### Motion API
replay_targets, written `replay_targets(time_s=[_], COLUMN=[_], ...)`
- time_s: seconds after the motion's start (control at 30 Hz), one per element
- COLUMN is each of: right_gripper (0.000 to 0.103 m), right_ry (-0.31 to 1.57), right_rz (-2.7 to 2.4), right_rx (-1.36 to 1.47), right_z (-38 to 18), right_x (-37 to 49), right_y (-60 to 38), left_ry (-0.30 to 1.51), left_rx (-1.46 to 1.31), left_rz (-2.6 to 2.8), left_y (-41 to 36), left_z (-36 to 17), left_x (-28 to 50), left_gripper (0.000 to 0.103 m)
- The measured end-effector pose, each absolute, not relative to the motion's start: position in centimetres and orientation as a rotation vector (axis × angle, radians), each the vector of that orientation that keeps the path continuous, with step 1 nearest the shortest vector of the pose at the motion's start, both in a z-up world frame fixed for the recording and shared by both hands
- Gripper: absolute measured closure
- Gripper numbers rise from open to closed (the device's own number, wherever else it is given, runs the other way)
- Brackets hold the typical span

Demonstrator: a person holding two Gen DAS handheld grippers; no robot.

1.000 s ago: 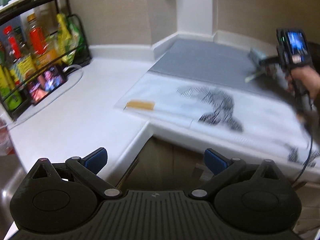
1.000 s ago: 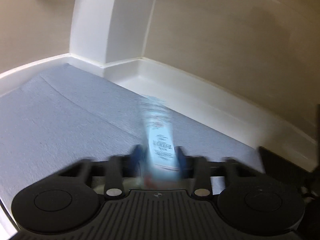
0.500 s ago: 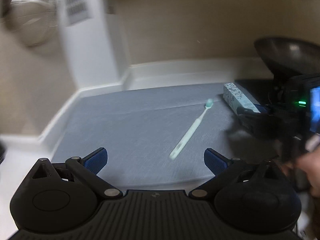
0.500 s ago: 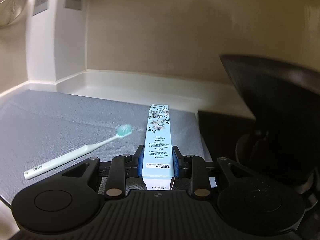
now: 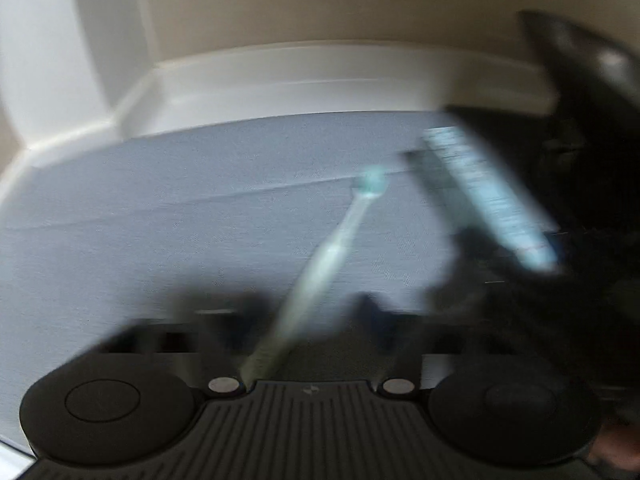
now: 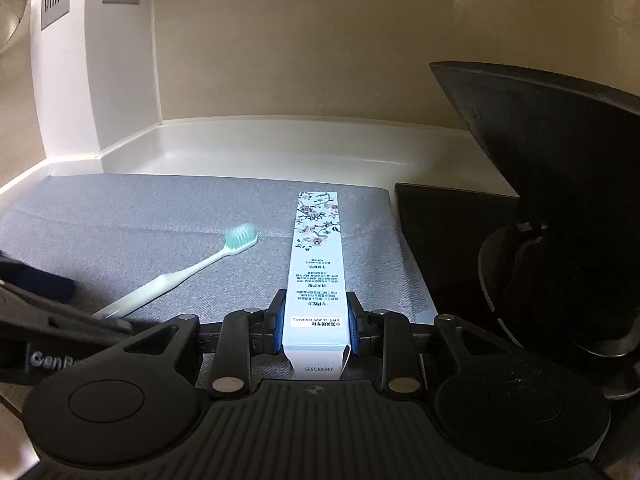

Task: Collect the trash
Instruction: 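Grasp the toothpaste box with the right tool while the left grasps the toothbrush, then carry the toothpaste box and white toothbrush down toward the bin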

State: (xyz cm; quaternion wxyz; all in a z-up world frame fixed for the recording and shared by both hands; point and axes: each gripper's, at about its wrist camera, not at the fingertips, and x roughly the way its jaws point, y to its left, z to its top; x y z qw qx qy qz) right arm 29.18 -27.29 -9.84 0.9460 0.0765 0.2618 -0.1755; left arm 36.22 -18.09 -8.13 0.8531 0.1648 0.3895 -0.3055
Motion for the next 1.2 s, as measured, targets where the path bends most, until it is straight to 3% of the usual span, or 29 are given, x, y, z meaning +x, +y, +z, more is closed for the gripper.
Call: replay_targets(time_s=[0.07, 0.7, 1.2], right_gripper=[0.073, 0.073, 0.073], right_ry=[0.534, 0.405, 0.394], right_rz=[-0.354, -0.076, 0.001], right_rx=[0.160, 0.170, 0.121], right_z=[-9.9, -8.3, -5.5], right_x=[29.1, 25.6, 15.0], right_y=[-27.4, -24.8, -20.6], left_ry=[0.830, 0.721, 0.641], left_rx=[0.338, -0.007, -0.190], left_rz=[-0.642, -0.368, -0.380], left_y=[-18.0, -1.9, 5.0], left_z=[-8.1, -4.5, -0.6], left_x=[36.0, 26.3, 20.0], left_gripper=[0.091, 0.093, 0.093])
